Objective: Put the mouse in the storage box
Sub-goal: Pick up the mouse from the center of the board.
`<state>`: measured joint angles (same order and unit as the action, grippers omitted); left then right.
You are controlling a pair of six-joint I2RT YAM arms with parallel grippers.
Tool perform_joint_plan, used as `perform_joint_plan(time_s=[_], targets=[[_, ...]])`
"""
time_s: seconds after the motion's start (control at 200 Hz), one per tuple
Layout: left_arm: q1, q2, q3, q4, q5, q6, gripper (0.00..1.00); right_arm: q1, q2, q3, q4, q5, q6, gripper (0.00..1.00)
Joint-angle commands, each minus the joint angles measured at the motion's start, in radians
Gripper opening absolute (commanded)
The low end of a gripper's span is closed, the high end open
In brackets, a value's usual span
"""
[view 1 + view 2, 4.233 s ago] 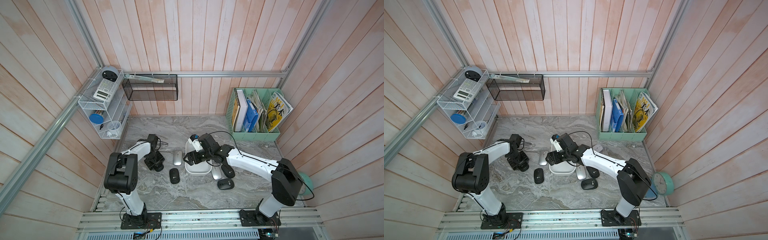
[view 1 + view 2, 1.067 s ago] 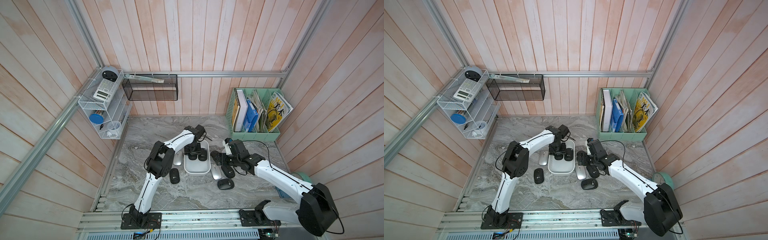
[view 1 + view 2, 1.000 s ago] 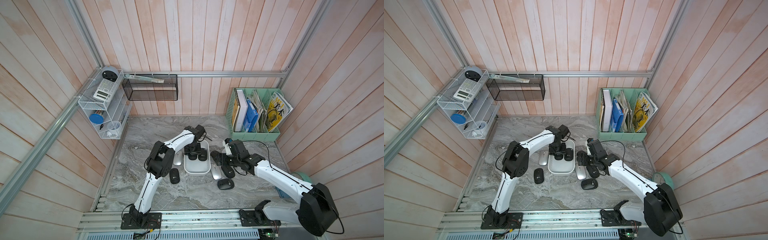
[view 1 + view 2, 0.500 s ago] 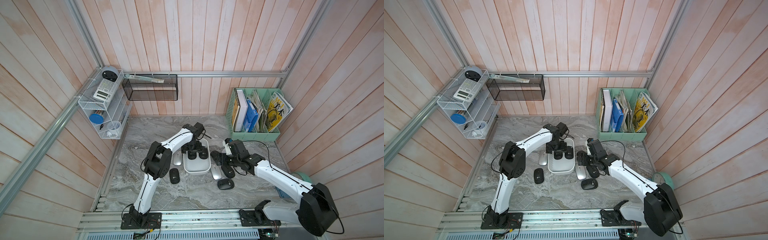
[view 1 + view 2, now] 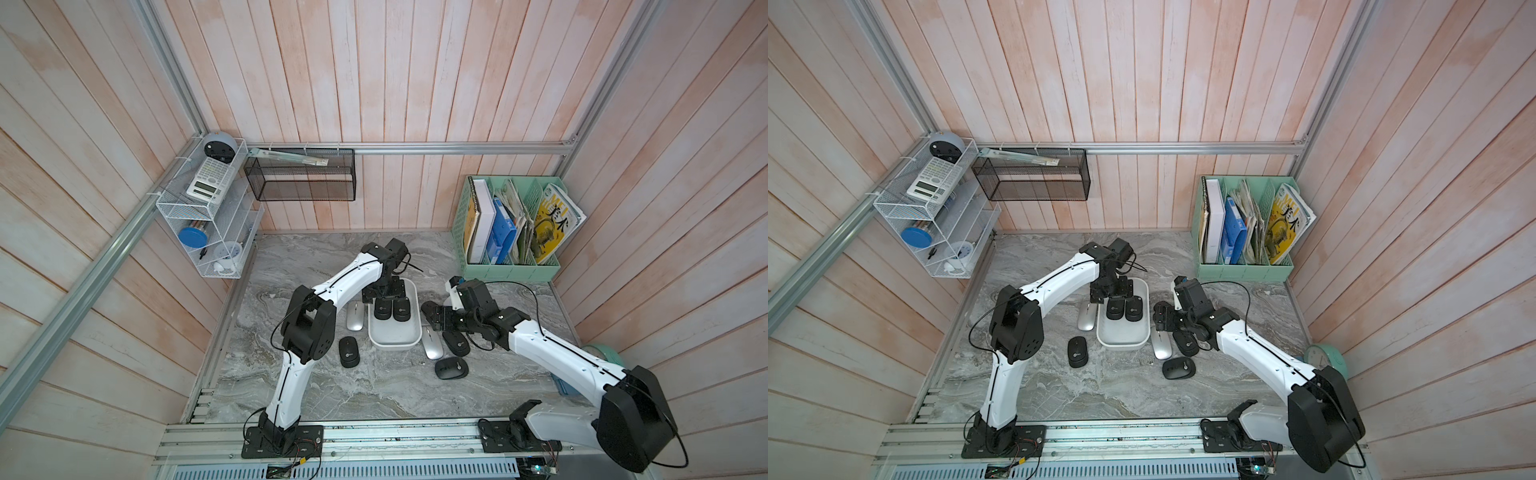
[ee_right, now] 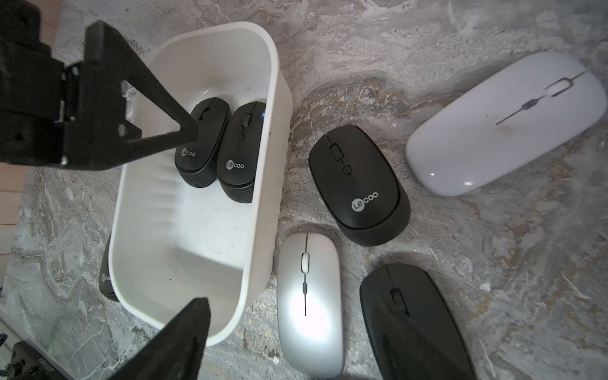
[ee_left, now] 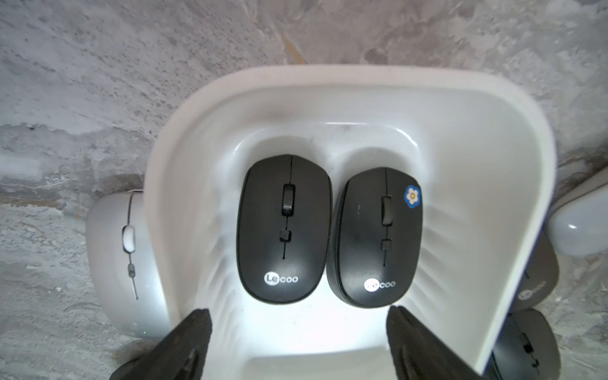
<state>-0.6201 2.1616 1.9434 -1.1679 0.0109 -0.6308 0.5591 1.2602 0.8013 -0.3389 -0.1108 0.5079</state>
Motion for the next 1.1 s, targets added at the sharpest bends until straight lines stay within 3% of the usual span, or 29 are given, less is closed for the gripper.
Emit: perform_joint_plan(time_s=[0.0, 0.21, 0.35, 0.57, 0.75, 1.095], targets=[[0.025, -0.111, -0.040, -0.027, -0.044, 0.010, 0.89, -0.005, 0.005, 0.030, -0.026, -0.001, -0.012, 0.83], [0.156, -0.282, -0.299, 0.021, -0.035, 0.061, 0.89, -0.005, 0.008, 0.029, -0.024, -0.009, -0.012, 0.83], [0.193, -0.345, -0.426, 0.061, -0.034, 0.124, 0.94, 0.017, 0.025, 0.048, -0.002, -0.026, -0.009, 0.83], [0.218, -0.347, -0.558, 0.165, 0.035, 0.169, 0.98, 0.113, 0.173, 0.181, 0.164, -0.250, 0.072, 0.84], [0.249, -0.339, -0.604, 0.244, 0.111, 0.205, 0.98, 0.152, 0.271, 0.275, 0.257, -0.263, 0.163, 0.84], [0.263, -0.257, -0.557, 0.264, 0.156, 0.281, 0.98, 0.152, 0.246, 0.262, 0.149, -0.173, 0.104, 0.84]])
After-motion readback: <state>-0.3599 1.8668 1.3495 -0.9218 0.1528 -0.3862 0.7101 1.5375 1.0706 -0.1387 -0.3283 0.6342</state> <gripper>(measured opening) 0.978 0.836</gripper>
